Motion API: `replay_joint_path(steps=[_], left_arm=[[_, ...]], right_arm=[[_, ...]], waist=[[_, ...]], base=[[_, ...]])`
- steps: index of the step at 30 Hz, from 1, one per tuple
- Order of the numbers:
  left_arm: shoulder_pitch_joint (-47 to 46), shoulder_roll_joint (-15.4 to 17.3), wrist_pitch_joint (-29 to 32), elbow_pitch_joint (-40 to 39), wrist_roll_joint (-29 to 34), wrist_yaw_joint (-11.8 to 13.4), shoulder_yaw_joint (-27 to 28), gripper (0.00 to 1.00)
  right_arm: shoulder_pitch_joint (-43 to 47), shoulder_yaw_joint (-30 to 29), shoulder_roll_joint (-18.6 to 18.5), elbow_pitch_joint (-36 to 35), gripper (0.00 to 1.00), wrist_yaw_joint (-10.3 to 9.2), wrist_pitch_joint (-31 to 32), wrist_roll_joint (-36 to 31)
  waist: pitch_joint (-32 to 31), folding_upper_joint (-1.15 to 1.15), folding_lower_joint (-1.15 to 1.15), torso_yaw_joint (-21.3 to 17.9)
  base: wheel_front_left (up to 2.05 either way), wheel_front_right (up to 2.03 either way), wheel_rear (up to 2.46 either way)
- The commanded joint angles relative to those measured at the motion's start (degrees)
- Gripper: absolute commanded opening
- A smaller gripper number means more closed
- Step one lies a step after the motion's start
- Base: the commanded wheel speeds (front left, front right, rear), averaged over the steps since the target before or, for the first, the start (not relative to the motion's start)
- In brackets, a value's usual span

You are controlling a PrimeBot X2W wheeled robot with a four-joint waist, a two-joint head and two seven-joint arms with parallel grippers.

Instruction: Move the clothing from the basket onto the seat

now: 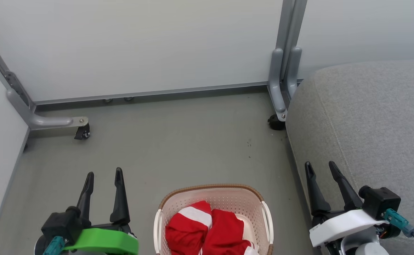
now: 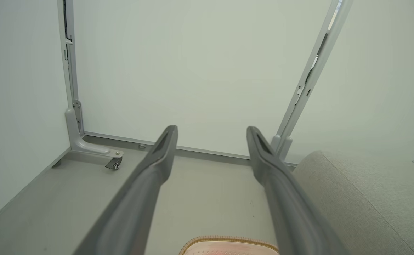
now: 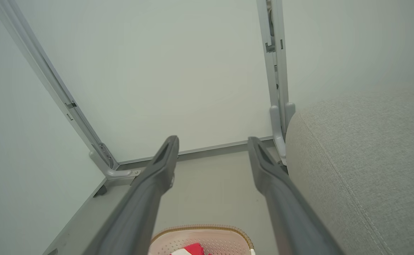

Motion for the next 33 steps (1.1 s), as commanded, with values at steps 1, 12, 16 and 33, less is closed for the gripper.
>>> replay_joint_path(steps=[1, 12, 16, 33], left_arm=[[0.8, 0.4, -0.6, -0.2, 1.8, -0.1, -0.2, 1.0], [2.4, 0.4, -1.9, 0.9, 6.6, 0.5, -0.7, 1.0], [3.0, 0.4, -2.2, 1.2, 8.3, 0.5, -0.8, 1.0], [5.0, 0.5, -4.1, 0.8, 13.0, -0.1, -1.7, 1.0]], right_arm=[[0.9, 0.2, -0.3, -0.5, 1.0, 0.01, -0.6, -1.4], [2.2, 1.1, -0.3, -0.1, 1.0, 0.02, -1.9, -5.8], [2.5, 1.5, -0.3, -0.1, 1.0, 0.02, -2.3, -7.2], [3.8, 2.0, -0.4, 0.1, 1.0, 0.02, -4.1, -14.0]], waist=[[-0.2, 0.0, 0.0, 0.0], [-1.8, 0.0, 0.0, 0.1], [-2.3, 0.0, 0.0, 0.0], [-3.7, 0.0, 0.0, 0.0]], base=[[0.0, 0.0, 0.0], [0.0, 0.0, 0.0], [0.0, 0.0, 0.0], [0.0, 0.0, 0.0]])
